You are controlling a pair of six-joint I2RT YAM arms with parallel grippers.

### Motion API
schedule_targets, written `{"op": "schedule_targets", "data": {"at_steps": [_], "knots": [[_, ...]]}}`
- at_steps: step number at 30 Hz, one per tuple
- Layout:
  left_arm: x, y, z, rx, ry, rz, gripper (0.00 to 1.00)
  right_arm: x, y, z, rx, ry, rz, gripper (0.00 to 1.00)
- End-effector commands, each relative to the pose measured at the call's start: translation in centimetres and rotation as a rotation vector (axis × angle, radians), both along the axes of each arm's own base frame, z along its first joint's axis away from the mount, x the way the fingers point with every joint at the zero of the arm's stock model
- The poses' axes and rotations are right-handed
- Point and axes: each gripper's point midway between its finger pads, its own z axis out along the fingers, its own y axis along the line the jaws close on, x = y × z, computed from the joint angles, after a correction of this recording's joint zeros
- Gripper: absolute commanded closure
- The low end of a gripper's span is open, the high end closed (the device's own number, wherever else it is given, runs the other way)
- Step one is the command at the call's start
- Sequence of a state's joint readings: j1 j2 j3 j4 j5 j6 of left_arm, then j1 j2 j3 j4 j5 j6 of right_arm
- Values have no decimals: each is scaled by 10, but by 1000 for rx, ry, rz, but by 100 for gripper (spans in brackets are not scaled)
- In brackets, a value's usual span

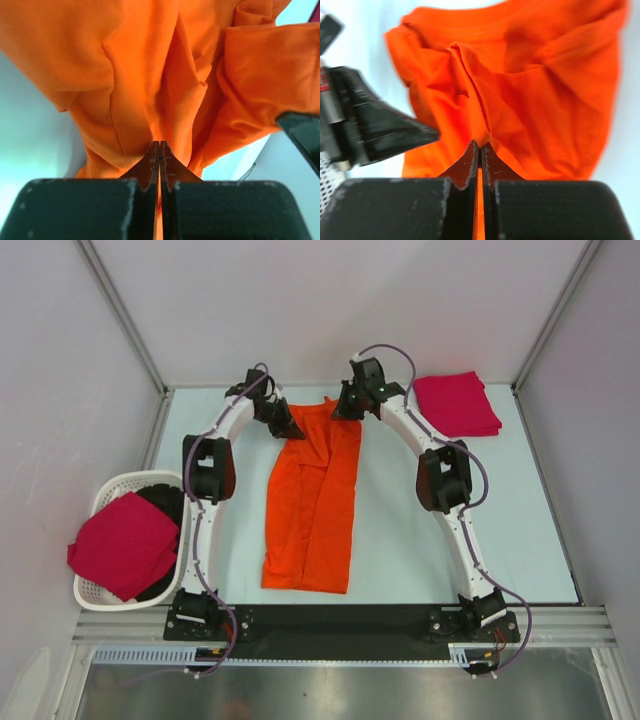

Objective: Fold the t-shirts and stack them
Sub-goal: Rotate the tshirt 90 degrees

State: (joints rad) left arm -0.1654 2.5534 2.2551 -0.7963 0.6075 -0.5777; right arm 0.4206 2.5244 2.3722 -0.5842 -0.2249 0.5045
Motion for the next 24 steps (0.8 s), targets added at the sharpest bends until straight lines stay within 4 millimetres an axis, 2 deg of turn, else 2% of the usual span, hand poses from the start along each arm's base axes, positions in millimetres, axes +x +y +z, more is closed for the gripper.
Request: {"op": "schedule_targets", "data": {"at_steps": [1,3,4,6,7,9,10,12,16,19,21,22,24], "knots": [[-6,-9,-10,-2,10,-38,100,-1,26,18,77,-40,74,100],[-6,-9,-9,-9,14,-36,100,-3,31,15,100,-32,92,100],[-6,-10,-8,-14,10,-40,100,-7,36,12,121,-16,120,89],[-5,-11,-3,-19,1,-42,100,-9,42,10,149,-6,147,60],[-4,-10,4,-22,-12,-39,100,-13,46,12,176,2,179,54],[-4,-10,11,-25,-23,-40,100,-17,47,2,171,28,195,55],[-2,-9,17,-26,-36,-39,100,-18,46,1,166,32,194,52],[0,-8,29,-27,-61,-35,100,-17,42,7,162,21,190,50],[6,-2,49,-23,-107,-23,100,-7,27,26,129,-53,141,53],[7,-3,61,-32,-128,-23,100,0,13,32,86,-76,107,56],[8,-2,65,-32,-137,-23,100,-2,6,25,79,-46,98,58],[9,-1,66,-33,-140,-21,100,-3,6,23,82,-38,103,62],[7,-1,65,-35,-135,-23,100,-6,4,15,65,-12,97,63]]}}
